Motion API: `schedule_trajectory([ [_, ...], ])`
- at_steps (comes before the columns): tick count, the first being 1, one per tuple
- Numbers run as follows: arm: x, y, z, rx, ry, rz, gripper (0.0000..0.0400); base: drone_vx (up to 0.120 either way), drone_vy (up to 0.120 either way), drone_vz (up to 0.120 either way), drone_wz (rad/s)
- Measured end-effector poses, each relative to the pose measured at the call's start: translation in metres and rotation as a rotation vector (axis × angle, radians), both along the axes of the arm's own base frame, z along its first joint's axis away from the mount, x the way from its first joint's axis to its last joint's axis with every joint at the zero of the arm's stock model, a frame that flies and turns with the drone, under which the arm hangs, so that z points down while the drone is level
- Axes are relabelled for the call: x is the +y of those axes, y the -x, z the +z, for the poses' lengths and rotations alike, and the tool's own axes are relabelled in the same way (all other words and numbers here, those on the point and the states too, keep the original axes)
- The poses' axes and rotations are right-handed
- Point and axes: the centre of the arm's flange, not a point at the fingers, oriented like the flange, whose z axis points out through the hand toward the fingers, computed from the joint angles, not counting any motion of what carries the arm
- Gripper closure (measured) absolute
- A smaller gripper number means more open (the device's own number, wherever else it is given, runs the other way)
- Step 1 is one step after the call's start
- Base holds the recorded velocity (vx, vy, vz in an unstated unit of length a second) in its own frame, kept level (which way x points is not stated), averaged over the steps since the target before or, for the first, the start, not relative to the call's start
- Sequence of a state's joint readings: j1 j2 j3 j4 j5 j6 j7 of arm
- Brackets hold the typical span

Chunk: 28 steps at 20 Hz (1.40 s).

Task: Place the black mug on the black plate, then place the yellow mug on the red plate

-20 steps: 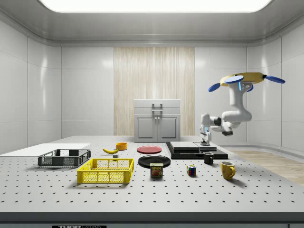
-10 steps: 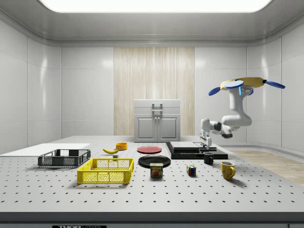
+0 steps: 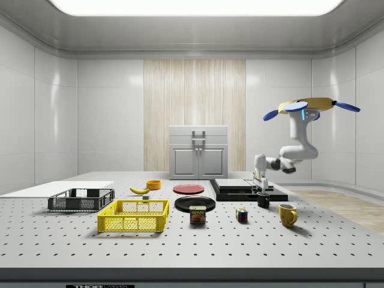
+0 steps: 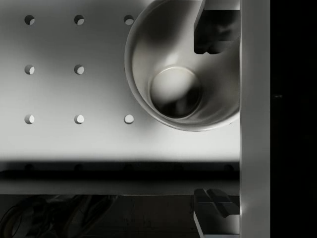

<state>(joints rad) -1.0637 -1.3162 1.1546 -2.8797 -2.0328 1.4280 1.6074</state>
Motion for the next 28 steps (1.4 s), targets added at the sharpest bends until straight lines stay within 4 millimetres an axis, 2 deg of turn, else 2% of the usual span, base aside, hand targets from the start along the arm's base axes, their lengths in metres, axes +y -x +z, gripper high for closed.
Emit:
schedule_trajectory([
  [9, 0.000, 0.007, 0.020, 0.000, 0.000, 0.000, 0.0000, 0.000, 0.000, 0.000, 0.000],
  [28, 0.003, -0.001, 0.025, 0.000, 0.000, 0.000, 0.0000, 0.000, 0.000, 0.000, 0.000],
])
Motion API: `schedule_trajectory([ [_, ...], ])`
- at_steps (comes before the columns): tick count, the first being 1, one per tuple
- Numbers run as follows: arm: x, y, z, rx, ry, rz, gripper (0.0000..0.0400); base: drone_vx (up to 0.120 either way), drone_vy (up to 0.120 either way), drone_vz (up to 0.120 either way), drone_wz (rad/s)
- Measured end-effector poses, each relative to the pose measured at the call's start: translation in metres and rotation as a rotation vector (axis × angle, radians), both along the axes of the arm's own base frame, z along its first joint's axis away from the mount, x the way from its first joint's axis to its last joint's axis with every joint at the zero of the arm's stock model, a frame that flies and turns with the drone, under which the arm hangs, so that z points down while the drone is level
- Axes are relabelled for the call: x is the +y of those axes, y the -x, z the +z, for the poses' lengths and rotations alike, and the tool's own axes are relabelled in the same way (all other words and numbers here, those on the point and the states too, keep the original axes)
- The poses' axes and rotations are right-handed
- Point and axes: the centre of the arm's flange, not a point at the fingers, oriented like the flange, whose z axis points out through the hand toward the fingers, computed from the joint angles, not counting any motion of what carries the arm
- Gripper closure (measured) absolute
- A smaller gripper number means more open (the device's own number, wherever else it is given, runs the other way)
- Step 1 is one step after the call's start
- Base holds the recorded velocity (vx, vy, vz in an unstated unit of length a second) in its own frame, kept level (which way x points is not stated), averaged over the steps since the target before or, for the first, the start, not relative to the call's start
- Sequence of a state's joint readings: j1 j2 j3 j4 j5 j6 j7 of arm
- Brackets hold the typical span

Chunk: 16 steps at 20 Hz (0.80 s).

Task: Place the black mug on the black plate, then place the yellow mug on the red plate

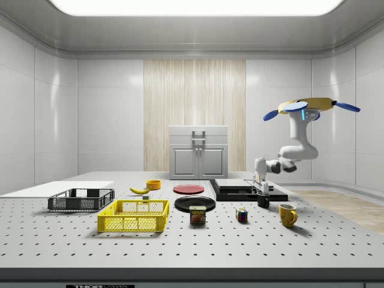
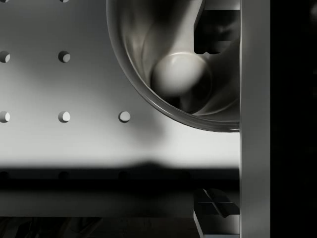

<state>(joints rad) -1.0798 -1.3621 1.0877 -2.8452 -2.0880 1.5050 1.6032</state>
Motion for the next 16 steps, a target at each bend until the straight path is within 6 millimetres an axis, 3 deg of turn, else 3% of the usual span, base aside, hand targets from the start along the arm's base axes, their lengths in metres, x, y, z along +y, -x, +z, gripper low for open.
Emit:
schedule_trajectory([
  [3, 0.0004, -0.0011, 0.0000, 0.000, 0.000, 0.000, 0.0000, 0.000, 0.000, 0.000, 0.000],
  [6, 0.0006, -0.0017, 0.0000, 0.000, 0.000, 0.000, 0.0141, 0.000, 0.000, 0.000, 0.000],
  [9, 0.0007, -0.0020, 0.0000, 0.000, 0.000, 0.000, 0.0220, 0.000, 0.000, 0.000, 0.000],
  [12, 0.0007, -0.0021, 0.0000, 0.000, 0.000, 0.000, 0.0257, 0.000, 0.000, 0.000, 0.000],
  [16, 0.0008, -0.0022, -0.0011, 0.000, 0.000, 0.000, 0.0278, 0.000, 0.000, 0.000, 0.000],
])
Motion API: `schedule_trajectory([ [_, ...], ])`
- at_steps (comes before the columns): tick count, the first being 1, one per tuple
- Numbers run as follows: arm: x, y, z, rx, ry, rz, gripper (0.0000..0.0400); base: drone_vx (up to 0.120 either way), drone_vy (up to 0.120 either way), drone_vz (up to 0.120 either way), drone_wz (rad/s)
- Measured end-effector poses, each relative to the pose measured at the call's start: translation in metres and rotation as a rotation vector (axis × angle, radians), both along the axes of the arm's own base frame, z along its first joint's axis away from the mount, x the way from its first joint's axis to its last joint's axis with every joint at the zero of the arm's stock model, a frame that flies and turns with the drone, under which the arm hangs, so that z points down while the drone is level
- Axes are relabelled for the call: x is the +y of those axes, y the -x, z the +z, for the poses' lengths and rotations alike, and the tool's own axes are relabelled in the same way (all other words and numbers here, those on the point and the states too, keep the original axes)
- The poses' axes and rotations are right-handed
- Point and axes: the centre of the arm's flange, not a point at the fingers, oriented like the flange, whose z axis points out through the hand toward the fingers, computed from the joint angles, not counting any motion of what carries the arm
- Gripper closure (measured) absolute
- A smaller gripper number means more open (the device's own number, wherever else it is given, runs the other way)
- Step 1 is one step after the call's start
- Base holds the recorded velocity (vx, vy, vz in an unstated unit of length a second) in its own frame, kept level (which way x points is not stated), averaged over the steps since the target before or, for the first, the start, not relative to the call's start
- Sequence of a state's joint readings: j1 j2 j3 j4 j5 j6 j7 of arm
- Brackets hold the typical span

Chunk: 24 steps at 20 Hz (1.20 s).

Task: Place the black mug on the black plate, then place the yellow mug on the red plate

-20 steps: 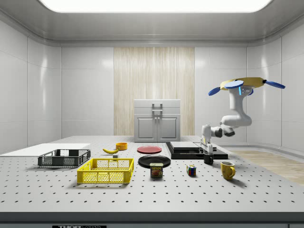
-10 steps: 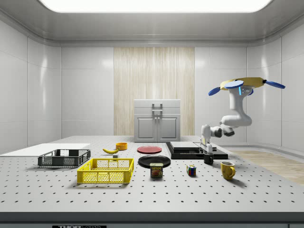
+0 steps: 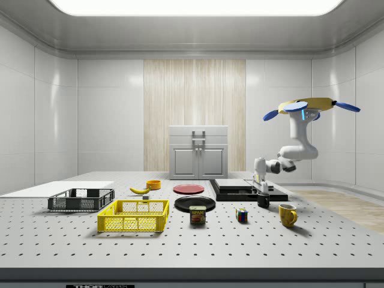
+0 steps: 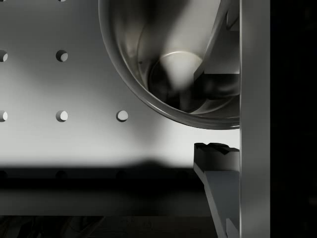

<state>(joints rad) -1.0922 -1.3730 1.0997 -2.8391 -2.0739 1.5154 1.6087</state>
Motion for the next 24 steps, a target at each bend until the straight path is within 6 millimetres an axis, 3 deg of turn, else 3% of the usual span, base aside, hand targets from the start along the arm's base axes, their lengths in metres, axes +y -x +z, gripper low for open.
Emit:
schedule_trajectory([
  [5, 0.000, 0.000, -0.015, 0.000, 0.000, 0.000, 0.0286, 0.000, 0.000, 0.000, 0.000],
  [13, 0.000, 0.000, -0.040, 0.000, 0.000, 0.000, 0.0290, 0.000, 0.000, 0.115, 0.000],
  [16, 0.000, 0.000, -0.043, 0.000, 0.000, 0.000, 0.0290, 0.120, 0.000, 0.107, 0.000],
  [24, 0.000, 0.000, -0.046, 0.000, 0.000, 0.000, 0.0290, 0.120, -0.015, 0.000, 0.000],
])
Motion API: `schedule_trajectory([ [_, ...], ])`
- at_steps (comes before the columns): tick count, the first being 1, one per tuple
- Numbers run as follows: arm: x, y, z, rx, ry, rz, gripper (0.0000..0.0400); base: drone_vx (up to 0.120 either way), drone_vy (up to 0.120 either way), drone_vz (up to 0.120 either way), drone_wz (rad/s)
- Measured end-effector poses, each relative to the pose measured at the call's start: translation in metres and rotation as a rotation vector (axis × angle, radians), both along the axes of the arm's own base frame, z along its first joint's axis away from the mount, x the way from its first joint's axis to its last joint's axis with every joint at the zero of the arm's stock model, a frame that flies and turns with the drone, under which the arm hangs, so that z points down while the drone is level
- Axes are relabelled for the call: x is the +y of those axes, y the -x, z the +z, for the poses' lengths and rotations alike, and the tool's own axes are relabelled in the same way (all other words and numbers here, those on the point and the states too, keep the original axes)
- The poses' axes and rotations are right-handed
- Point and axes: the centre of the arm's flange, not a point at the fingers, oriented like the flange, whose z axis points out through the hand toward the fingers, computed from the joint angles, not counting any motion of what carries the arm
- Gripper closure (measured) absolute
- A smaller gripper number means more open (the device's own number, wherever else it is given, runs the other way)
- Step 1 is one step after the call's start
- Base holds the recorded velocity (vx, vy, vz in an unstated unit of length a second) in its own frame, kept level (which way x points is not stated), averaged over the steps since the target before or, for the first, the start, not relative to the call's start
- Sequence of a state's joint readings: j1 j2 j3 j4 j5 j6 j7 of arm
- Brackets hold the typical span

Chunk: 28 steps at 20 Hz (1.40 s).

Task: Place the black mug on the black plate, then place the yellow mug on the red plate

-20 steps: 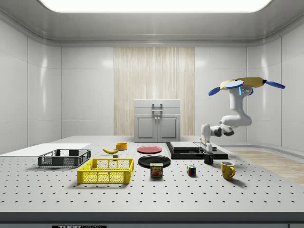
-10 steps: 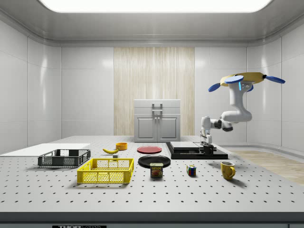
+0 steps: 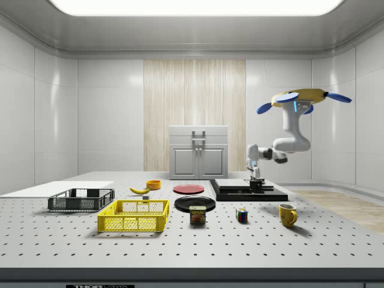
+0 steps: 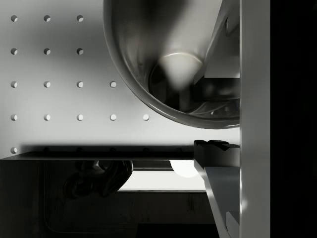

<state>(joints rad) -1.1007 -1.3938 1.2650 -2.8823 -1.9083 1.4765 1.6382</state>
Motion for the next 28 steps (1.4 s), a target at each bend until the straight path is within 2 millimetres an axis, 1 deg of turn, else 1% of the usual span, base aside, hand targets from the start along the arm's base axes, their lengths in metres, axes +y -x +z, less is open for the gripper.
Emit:
schedule_trajectory([
  [4, 0.0000, 0.0000, -0.0003, 0.000, 0.000, 0.000, 0.0290, 0.120, -0.110, 0.000, 0.000],
  [28, 0.0000, 0.0000, -0.0006, 0.000, 0.000, 0.000, 0.0290, 0.120, 0.000, 0.000, 0.000],
])
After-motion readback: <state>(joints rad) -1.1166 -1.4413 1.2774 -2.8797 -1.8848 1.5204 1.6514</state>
